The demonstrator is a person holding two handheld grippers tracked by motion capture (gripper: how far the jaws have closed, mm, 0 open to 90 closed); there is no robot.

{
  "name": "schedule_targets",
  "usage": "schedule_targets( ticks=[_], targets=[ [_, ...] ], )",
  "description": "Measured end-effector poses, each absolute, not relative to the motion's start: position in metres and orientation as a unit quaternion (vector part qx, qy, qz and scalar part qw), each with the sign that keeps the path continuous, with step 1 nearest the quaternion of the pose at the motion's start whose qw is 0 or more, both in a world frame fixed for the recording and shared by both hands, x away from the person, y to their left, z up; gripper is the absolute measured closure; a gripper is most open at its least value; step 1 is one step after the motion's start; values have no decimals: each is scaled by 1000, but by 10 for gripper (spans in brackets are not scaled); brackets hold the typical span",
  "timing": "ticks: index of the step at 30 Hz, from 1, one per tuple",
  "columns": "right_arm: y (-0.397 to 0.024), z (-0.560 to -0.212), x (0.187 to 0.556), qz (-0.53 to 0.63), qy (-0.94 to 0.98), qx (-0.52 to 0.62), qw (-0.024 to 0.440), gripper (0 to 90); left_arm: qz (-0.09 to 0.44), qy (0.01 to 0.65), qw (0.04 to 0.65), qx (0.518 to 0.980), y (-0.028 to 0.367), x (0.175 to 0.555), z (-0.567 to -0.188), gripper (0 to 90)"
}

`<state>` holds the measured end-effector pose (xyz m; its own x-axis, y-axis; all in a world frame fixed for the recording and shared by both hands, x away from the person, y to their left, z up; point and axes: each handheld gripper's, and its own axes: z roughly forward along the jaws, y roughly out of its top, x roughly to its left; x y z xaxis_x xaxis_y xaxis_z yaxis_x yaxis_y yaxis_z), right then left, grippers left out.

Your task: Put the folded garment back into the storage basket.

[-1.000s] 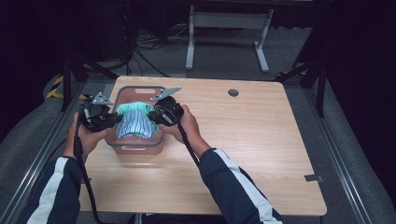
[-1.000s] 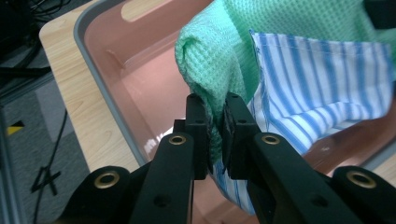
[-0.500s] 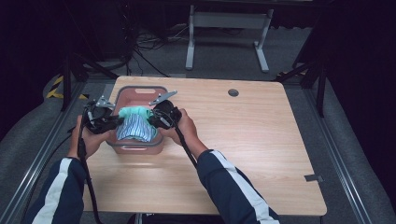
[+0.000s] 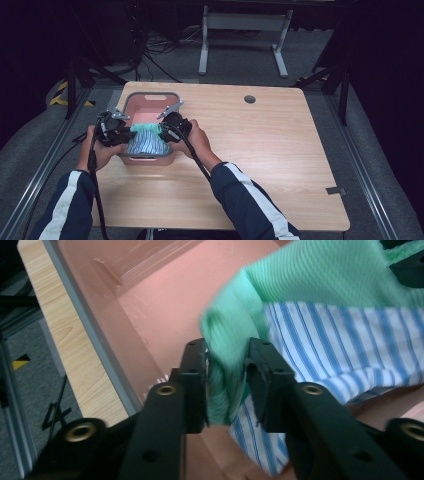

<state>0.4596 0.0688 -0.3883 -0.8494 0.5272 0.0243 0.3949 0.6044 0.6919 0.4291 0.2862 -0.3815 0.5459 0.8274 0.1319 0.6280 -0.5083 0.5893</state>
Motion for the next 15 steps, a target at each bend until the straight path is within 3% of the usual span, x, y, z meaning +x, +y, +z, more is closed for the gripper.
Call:
schedule_targets(
  ticks=[4,10,15],
  targets=[
    [68,-389,459,360,891,258,97,727,207,432,247,842,286,428,-380,606],
    [66,-387,459,346,895,258,110,577,216,432,254,838,287,425,-378,566],
    [63,-385,458,342,897,255,113,508,221,424,263,838,283,419,-372,532]
  ],
)
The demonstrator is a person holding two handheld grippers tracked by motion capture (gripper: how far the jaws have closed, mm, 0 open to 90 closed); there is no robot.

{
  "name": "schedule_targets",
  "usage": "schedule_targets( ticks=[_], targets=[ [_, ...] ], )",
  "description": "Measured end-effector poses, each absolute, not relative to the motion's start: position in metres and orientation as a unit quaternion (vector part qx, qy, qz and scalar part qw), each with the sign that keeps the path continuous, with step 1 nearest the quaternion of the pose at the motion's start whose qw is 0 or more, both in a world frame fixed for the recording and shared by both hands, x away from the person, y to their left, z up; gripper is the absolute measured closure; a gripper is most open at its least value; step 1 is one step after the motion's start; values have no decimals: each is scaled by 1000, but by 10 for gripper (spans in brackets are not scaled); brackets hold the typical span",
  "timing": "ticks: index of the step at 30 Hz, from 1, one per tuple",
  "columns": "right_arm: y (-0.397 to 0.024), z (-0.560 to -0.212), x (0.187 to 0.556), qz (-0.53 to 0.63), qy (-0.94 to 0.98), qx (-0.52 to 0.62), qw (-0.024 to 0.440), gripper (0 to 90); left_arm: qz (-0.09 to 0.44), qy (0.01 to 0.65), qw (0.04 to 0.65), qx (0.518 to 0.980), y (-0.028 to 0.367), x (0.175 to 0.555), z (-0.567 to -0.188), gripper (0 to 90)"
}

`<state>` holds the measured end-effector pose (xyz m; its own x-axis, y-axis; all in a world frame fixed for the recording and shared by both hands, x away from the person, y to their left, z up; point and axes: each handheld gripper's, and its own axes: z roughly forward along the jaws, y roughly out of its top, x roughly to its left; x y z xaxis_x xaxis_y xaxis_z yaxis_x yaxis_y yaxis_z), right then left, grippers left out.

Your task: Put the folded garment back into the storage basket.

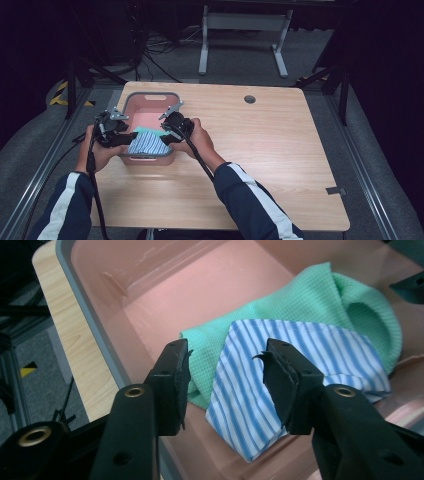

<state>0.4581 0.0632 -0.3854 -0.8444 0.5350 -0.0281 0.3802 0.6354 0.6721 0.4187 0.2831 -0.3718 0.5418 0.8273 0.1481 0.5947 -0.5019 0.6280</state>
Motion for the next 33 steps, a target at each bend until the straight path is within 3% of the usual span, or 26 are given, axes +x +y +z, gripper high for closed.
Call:
schedule_targets(
  ticks=[8,18,26,33],
  targets=[
    [45,-370,446,348,895,243,137,408,227,396,277,845,271,402,-357,459],
    [13,-359,433,350,893,233,158,400,230,353,294,858,242,382,-348,384],
    [-18,-357,427,350,890,234,178,378,229,356,312,851,222,375,-350,293],
    [-46,-359,423,344,887,242,190,372,228,339,317,856,207,367,-354,266]
  ],
)
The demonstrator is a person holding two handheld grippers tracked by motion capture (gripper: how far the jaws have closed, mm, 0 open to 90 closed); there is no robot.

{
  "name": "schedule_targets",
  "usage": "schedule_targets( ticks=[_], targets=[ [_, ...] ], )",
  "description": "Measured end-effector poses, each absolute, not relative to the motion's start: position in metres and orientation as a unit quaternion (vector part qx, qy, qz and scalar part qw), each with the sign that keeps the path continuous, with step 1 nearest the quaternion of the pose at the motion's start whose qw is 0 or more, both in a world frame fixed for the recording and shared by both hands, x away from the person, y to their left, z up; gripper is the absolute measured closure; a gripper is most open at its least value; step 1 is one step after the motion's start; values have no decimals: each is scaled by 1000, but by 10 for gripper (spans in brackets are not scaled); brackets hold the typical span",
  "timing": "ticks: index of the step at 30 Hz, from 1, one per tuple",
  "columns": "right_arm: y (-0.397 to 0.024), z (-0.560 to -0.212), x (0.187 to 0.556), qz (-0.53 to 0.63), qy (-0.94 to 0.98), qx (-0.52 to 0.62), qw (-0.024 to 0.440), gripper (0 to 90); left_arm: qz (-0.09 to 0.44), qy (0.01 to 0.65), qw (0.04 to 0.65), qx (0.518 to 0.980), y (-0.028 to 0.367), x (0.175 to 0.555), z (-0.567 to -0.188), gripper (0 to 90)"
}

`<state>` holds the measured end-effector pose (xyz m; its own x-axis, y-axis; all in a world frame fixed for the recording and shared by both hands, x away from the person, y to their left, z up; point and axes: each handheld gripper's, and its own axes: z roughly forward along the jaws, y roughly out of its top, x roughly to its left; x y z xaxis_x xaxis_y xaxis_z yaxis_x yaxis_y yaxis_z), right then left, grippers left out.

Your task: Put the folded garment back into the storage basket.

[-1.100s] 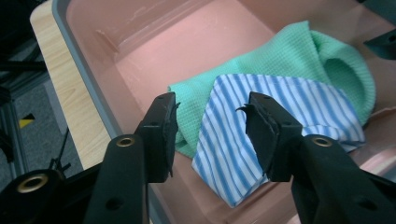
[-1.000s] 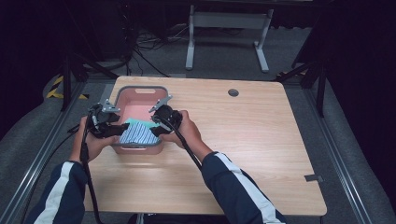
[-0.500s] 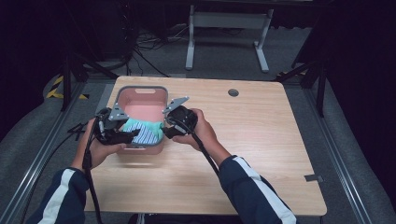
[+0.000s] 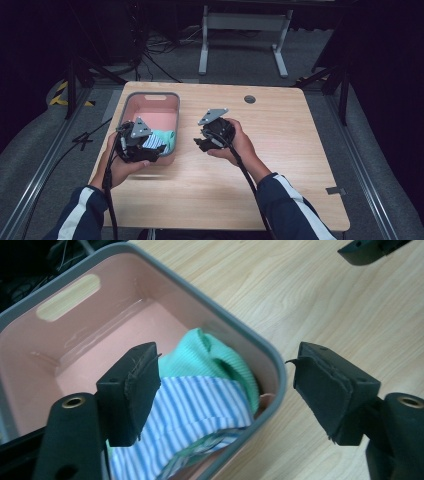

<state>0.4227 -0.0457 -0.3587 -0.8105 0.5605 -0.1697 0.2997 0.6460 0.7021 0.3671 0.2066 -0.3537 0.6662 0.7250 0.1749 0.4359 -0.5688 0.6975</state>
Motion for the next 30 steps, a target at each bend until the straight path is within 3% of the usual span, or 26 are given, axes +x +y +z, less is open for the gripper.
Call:
schedule_targets(
  ticks=[30],
  targets=[
    [-162,-388,388,319,875,294,214,343,197,248,294,902,130,345,-394,249]
  ],
)
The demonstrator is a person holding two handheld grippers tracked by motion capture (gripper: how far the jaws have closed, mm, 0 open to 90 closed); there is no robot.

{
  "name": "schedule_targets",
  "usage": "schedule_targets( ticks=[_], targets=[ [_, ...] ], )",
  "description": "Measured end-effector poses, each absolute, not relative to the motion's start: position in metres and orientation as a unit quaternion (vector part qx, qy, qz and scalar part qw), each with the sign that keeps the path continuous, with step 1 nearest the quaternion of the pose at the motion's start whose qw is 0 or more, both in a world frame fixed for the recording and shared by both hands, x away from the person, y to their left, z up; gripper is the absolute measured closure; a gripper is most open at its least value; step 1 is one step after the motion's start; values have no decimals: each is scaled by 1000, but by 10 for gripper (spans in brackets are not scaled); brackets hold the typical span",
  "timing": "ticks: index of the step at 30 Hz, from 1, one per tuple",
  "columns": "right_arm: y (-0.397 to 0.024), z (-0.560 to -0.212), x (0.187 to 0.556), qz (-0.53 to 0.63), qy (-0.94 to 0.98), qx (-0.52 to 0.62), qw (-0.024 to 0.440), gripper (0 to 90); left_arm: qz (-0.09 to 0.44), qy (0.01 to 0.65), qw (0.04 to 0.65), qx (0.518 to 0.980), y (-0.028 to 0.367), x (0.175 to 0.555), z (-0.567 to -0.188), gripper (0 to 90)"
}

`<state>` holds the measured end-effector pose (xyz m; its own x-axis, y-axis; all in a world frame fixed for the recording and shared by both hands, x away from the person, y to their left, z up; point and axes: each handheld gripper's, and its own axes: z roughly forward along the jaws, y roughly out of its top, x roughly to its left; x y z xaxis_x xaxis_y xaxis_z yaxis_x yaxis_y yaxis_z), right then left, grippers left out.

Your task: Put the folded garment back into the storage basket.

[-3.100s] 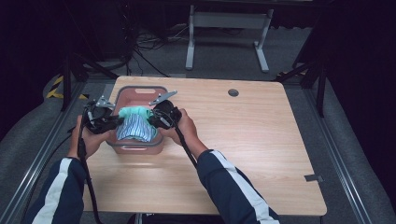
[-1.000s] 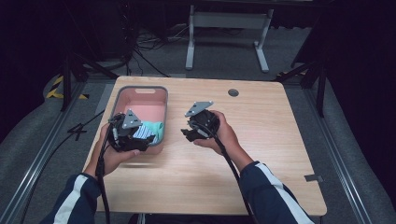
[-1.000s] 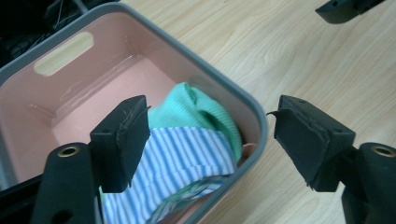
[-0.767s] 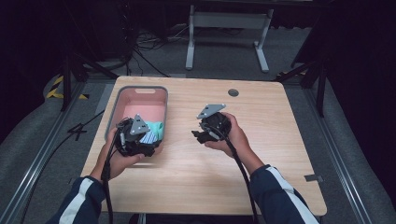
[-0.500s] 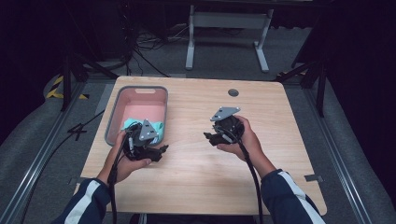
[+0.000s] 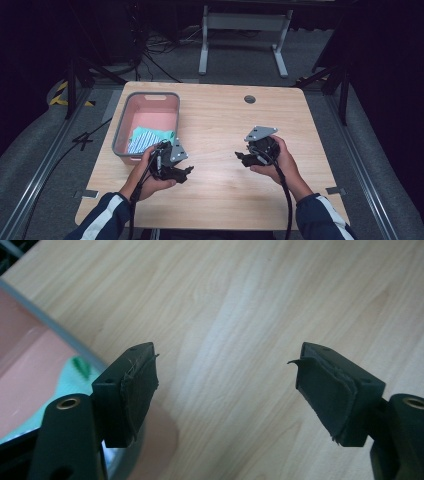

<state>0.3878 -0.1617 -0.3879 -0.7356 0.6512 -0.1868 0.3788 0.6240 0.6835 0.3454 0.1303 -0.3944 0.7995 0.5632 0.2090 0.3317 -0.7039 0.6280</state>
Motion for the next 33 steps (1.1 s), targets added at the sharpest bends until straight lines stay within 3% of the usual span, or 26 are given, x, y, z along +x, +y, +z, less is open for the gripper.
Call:
schedule_targets(
  ticks=[17,33],
  targets=[
    [-209,-420,364,297,878,308,213,357,170,200,283,922,112,332,-425,216],
    [-248,-452,340,304,871,323,211,345,153,209,297,919,121,323,-458,215]
  ],
)
